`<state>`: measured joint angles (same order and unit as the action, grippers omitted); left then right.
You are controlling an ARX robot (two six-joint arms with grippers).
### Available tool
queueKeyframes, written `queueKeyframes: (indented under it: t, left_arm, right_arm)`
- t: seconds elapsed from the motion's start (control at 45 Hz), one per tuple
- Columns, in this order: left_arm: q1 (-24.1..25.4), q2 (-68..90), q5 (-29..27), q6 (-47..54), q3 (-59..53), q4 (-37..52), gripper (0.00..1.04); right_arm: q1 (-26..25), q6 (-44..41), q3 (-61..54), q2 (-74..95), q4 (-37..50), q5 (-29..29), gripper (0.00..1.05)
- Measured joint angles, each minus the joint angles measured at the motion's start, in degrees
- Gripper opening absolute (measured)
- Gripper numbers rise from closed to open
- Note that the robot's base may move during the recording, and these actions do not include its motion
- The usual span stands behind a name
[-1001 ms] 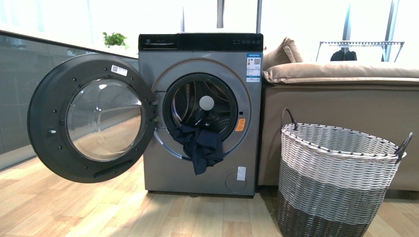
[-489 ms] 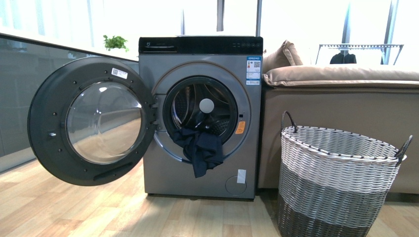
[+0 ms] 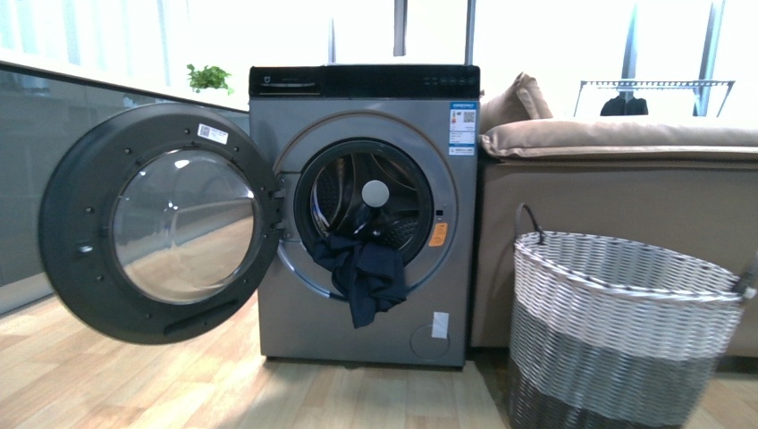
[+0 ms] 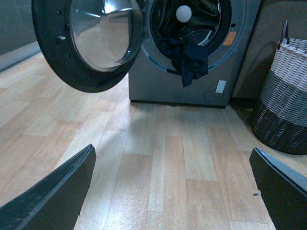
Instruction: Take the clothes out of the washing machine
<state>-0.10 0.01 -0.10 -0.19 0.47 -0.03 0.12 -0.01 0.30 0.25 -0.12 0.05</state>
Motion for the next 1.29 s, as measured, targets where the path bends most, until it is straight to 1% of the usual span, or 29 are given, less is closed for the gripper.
queueKeyframes:
  t: [1.29]
  left_arm:
    - [0.00, 0.07, 0.07, 0.00, 0.00, 0.00, 0.98]
  right_arm:
    - [-0.02, 0.02, 0.00, 0.00, -0.11, 0.09, 0.97]
